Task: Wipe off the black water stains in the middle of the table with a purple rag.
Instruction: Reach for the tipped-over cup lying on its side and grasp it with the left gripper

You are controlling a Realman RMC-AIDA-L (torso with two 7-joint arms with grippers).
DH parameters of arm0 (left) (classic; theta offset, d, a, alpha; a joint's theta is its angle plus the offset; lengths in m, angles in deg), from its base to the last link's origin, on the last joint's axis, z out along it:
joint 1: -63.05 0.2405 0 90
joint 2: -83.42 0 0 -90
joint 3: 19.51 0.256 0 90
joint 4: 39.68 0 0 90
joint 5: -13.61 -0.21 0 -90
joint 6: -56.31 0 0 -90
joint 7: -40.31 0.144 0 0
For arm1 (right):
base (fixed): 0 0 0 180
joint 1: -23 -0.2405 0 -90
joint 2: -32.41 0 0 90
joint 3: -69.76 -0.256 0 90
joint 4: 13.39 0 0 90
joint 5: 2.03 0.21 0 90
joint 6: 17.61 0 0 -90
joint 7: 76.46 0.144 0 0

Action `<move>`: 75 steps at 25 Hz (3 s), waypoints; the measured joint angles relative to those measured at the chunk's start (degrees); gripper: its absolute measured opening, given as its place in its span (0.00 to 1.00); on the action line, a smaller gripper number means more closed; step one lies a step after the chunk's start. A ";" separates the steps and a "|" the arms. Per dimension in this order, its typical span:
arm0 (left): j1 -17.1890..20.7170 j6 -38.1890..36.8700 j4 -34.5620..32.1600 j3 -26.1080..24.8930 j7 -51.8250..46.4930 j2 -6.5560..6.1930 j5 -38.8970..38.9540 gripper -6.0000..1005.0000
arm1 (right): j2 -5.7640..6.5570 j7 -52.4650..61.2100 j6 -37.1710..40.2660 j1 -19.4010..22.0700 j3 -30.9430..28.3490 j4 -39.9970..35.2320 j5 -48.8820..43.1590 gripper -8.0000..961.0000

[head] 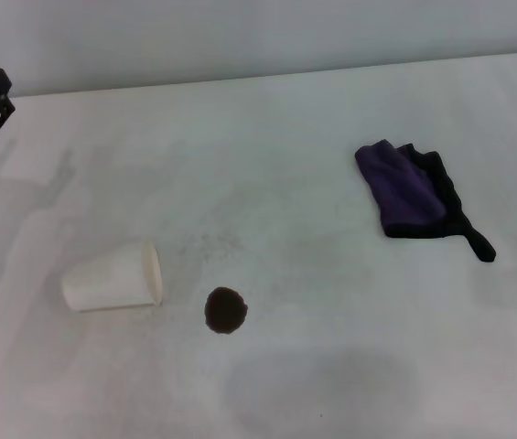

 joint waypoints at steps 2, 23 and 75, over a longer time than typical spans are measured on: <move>0.02 0.20 0.31 0.04 0.03 -0.01 0.00 0.87 | 0.00 -0.01 0.00 0.12 -0.14 0.25 0.01 0.91; 2.70 -5.00 -10.82 2.88 -17.73 -3.35 -13.51 0.87 | -0.06 0.59 0.29 -0.60 1.00 1.64 -0.27 0.91; -5.96 21.29 -53.36 -8.22 -51.45 -5.80 -107.32 0.87 | -0.53 3.91 -2.70 -3.84 -0.59 14.04 0.42 0.91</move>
